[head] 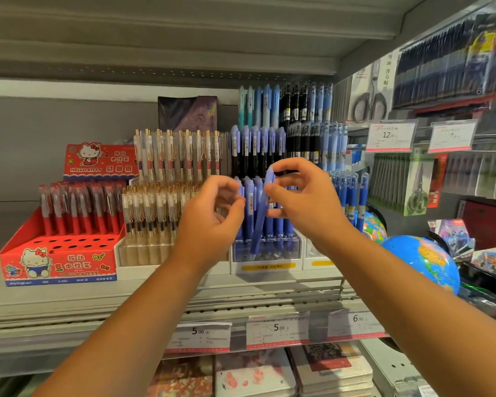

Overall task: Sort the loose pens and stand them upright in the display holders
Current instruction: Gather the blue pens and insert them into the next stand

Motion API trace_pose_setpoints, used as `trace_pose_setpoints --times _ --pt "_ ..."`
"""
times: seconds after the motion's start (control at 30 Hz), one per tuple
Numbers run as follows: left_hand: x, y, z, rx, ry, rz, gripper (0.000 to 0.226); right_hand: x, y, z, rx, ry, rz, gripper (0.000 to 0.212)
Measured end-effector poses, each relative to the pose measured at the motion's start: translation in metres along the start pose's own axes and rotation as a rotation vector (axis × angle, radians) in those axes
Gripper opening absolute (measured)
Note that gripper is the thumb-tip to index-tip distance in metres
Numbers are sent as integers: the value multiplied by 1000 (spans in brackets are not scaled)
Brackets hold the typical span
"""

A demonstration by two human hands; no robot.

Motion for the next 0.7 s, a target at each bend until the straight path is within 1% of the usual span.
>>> trace_pose_setpoints --times 0.03,0.07,0.13,0.2,0.27,0.33,0.4,0.57,0.7 --pt "-4 2 8 98 117 40 16 -5 1 2 4 9 19 23" --pt "-3 4 17 197 264 46 19 -9 3 3 4 13 33 24" --pt "9 10 25 355 560 -53 38 -15 5 4 -18 7 62 26" --pt "19 16 19 396 772 -181 60 -20 8 3 -58 -28 95 26" --pt "23 23 7 336 897 -278 76 -23 10 2 -102 -61 123 26" --pt "26 27 -4 301 982 -347 84 -23 12 -1 -146 -80 135 26" --pt "29 27 -8 328 1017 -374 86 -21 14 -3 -178 -104 132 26" --pt "27 26 -8 410 1014 -337 88 -13 19 6 -169 -207 94 27" --pt "26 26 -8 422 1017 -321 91 -1 17 19 -134 -285 29 26"
Point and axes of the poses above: each hand's wrist, its own y-axis towards the middle knuckle, its own x-axis out of the palm, z = x × y, the point moved 9 cm from there along y, towards the middle knuckle, and after that the axes turned 5 degrees about z, right-handed, at the moved point
